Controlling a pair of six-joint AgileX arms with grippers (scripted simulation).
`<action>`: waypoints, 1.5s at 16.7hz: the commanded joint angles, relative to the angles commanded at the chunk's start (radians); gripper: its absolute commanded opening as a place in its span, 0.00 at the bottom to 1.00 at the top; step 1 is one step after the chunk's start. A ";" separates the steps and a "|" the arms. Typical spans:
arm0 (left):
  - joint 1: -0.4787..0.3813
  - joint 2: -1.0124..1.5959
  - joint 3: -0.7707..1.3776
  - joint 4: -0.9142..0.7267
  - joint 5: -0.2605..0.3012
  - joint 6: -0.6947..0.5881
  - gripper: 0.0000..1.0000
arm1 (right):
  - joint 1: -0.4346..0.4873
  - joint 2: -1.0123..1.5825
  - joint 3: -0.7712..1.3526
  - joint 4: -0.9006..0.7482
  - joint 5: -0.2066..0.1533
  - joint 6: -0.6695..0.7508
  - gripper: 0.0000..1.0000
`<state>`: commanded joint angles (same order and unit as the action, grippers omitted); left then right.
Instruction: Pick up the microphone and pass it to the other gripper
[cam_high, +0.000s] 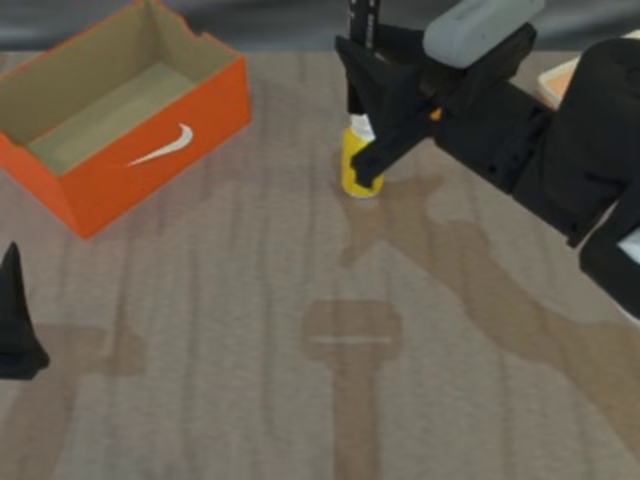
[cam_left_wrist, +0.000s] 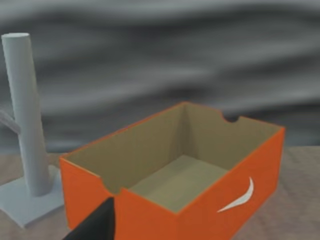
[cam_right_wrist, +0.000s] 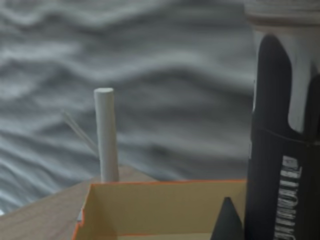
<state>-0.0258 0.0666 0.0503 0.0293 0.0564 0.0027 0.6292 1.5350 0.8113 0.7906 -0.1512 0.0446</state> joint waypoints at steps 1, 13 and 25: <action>-0.014 0.044 0.030 0.017 0.031 0.002 1.00 | 0.000 0.000 0.000 0.000 0.000 0.000 0.00; -0.226 0.947 0.590 0.360 0.560 0.039 1.00 | 0.000 0.000 0.000 0.000 0.000 0.000 0.00; -0.289 1.194 0.737 0.443 0.686 0.049 1.00 | 0.000 0.000 0.000 0.000 0.000 0.000 0.00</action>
<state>-0.3145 1.2601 0.7876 0.4725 0.7428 0.0515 0.6292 1.5350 0.8113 0.7906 -0.1512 0.0446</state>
